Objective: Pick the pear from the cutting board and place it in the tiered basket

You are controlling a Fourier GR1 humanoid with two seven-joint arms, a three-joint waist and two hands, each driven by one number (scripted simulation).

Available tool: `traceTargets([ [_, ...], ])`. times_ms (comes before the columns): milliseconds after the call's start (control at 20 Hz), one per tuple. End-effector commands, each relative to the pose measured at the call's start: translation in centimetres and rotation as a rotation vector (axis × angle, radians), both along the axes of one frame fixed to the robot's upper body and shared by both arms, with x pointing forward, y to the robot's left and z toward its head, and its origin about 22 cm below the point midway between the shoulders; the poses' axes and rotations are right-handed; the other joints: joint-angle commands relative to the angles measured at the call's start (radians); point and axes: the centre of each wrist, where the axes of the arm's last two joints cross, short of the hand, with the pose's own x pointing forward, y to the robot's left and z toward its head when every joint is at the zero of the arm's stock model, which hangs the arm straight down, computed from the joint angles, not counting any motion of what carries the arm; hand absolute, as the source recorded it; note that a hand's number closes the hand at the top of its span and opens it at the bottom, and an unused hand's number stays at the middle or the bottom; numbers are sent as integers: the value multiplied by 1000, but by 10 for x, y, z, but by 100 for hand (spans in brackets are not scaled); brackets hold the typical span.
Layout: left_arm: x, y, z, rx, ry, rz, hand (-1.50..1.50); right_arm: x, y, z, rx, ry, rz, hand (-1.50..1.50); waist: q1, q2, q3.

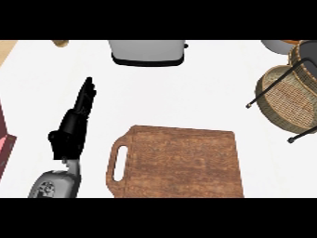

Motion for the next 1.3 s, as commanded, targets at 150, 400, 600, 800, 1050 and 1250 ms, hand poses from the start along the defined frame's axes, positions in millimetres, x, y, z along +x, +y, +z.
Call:
traceTargets([
  [150,-1,-1,-12,2,4,4,0,22,-14,-26,241,85,48,-150,-8,1,1],
  [400,3,4,3,-5,12,6,0,27,-38,-2,502,37,-79,-150,-2,0,1],
  [600,7,7,1,-7,-9,10,0,0,-88,12,556,3,-226,-150,-6,4,2],
  [800,0,11,-1,-4,-6,-6,0,-36,-136,27,671,35,-318,-150,13,11,3],
  [1050,0,-4,1,-10,-4,-1,0,-84,-177,-7,780,33,-323,-150,-4,15,9],
  [1250,1,-6,0,-6,-20,6,0,-111,-194,-5,809,30,-324,-150,-2,23,14],
])
